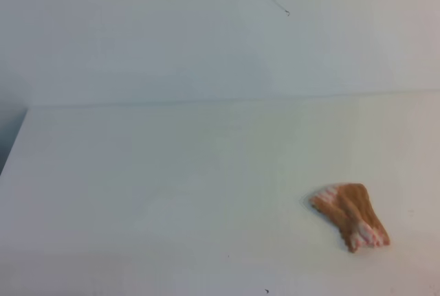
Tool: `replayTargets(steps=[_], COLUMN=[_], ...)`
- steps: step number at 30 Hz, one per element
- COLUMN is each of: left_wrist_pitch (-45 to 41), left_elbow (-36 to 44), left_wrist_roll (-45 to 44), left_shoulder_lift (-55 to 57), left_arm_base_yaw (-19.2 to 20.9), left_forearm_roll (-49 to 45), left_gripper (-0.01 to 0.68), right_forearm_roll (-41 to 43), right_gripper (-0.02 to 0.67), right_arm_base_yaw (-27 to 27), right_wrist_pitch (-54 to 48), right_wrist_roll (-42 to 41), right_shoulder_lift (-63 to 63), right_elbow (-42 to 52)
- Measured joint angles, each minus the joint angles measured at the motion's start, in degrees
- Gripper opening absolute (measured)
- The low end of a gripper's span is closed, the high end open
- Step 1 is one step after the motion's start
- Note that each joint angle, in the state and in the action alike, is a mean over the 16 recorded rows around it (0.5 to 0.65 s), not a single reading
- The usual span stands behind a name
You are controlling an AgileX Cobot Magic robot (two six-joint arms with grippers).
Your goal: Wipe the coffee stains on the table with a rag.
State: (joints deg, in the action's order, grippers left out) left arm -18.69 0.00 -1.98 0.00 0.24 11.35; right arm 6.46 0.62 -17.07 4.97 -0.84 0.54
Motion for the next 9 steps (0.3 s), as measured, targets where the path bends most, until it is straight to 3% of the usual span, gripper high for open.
replayTargets(steps=[9], left_wrist_pitch=[0.0], left_elbow=[0.0], left_wrist_roll=[0.0], left_shoulder_lift=[0.0], left_arm_base_yaw=[0.0], left_forearm_roll=[0.0], left_gripper=[-0.001], right_forearm_roll=[-0.05], right_gripper=[-0.003], right_arm_base_yaw=[0.01], right_wrist_pitch=[0.29], right_wrist_roll=[-0.01], right_shoulder_lift=[-0.27], right_elbow=[0.44])
